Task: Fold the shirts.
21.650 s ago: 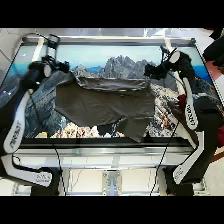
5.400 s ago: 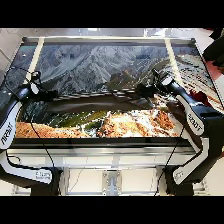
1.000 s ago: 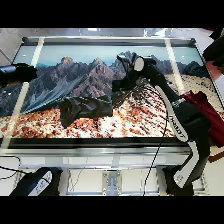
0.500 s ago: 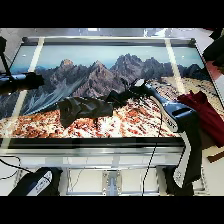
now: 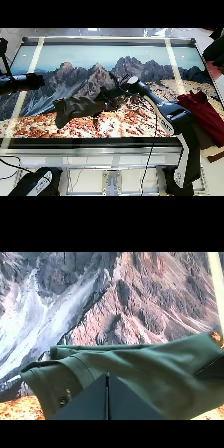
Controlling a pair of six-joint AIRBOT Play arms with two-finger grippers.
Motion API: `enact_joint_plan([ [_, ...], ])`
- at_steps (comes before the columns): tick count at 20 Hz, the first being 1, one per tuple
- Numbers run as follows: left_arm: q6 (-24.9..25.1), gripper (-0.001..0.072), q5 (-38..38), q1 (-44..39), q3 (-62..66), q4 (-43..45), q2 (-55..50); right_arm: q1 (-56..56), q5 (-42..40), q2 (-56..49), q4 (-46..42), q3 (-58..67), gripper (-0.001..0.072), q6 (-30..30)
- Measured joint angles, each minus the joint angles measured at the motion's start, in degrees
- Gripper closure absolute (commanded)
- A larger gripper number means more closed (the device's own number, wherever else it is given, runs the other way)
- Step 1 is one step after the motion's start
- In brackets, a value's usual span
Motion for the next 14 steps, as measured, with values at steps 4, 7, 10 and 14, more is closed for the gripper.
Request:
enact_joint_plan([
  [4,0.00,0.0698,-0.96,0.00,0.00,0.00,0.00,-7.23,2.43,5.03,-3.72,11.41,0.0695,4.74],
  [7,0.00,0.0698,-2.01,0.00,0.00,0.00,0.00,-16.09,2.91,11.47,-9.77,14.93,0.0695,10.45],
  [10,0.00,0.0698,-2.43,0.00,0.00,0.00,0.00,-26.56,6.47,19.56,-19.43,15.67,0.0695,15.17],
  [14,0.00,0.0698,-2.62,0.00,0.00,0.00,0.00,-40.50,17.68,30.01,-36.76,15.72,0.0696,18.43],
])
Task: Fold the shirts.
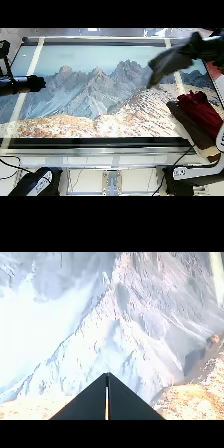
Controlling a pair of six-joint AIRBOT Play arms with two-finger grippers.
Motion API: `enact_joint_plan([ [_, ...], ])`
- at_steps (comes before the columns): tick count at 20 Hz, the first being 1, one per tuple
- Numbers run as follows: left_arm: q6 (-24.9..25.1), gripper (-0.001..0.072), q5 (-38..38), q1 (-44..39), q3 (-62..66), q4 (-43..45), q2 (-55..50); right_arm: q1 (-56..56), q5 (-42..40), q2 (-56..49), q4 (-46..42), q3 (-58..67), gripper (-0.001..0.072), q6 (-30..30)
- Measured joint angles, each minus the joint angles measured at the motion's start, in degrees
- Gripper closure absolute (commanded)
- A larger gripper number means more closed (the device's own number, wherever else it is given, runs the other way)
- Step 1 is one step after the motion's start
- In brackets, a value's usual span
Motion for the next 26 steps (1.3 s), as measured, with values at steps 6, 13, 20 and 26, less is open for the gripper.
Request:
enact_joint_plan([
  [6,0.00,0.0698,-0.15,0.00,0.00,-0.04,0.00,-19.91,12.17,14.51,-19.39,-16.87,0.0695,-2.51],
  [13,-0.02,0.0698,-0.37,0.00,-0.07,-0.50,-0.02,-37.29,5.44,27.50,-30.05,-53.27,0.0364,-6.16],
  [20,-0.04,0.0697,-0.48,0.00,-0.13,-0.52,-0.02,-41.86,7.17,29.53,-25.55,-43.28,0.0270,-6.05],
  [26,-0.04,0.0698,-4.02,0.00,-0.13,-0.48,-0.02,-37.35,4.59,29.77,12.24,-28.70,0.0694,-9.01],
])
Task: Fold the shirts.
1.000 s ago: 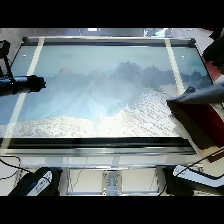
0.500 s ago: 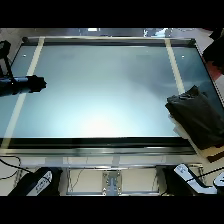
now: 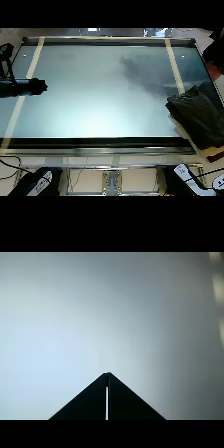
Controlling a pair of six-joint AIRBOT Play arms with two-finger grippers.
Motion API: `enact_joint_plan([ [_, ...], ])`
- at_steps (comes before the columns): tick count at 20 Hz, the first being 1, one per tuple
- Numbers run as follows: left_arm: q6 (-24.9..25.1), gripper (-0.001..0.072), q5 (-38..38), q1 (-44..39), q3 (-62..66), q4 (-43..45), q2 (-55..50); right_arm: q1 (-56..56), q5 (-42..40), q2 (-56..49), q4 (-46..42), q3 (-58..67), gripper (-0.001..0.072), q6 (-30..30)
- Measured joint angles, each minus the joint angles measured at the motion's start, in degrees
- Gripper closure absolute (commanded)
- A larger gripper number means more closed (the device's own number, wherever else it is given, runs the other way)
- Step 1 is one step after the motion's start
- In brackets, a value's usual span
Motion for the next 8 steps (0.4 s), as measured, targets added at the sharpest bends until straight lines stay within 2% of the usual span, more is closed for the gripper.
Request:
enact_joint_plan([
  [3,0.00,0.0698,-0.68,0.00,0.00,0.00,0.00,7.98,-0.48,0.00,8.33,2.19,0.0695,-4.39],
  [8,-0.02,0.0698,-1.11,0.00,0.00,0.00,0.00,22.16,0.24,0.00,2.40,3.19,0.0694,-6.97],
])
